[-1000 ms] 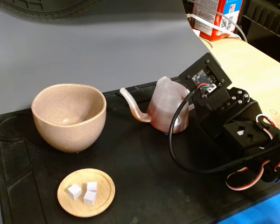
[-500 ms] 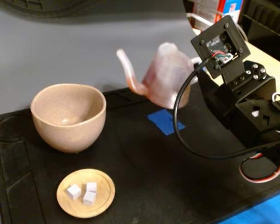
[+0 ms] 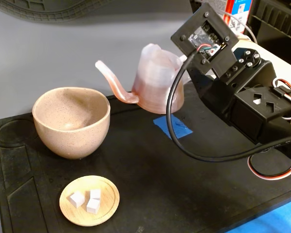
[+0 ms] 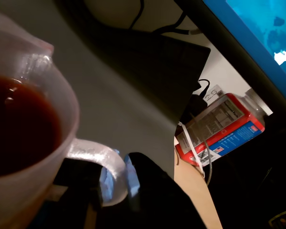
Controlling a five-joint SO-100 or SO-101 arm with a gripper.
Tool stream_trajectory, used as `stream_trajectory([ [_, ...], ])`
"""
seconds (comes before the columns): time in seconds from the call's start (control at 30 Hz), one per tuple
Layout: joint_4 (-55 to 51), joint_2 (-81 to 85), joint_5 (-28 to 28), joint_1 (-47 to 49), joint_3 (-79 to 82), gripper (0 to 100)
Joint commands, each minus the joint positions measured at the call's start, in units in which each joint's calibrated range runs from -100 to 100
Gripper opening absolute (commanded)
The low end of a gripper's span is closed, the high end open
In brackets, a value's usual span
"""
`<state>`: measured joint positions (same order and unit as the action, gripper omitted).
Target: Pick up a kettle and pour liquid into a cup.
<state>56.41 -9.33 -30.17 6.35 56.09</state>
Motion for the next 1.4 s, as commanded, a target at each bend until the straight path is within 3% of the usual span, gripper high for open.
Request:
stream_trajectory([
  [0.0,-0.1,3.4,0.3,-0.1,-2.8,0],
  [0.23,-0.1,3.6,5.7,-0.2,-6.9,0],
  [0.5,-4.5,3.7,19.3,2.7,-12.8,1],
  [1.37,-8.1,3.0,21.3,3.7,-17.1,1],
])
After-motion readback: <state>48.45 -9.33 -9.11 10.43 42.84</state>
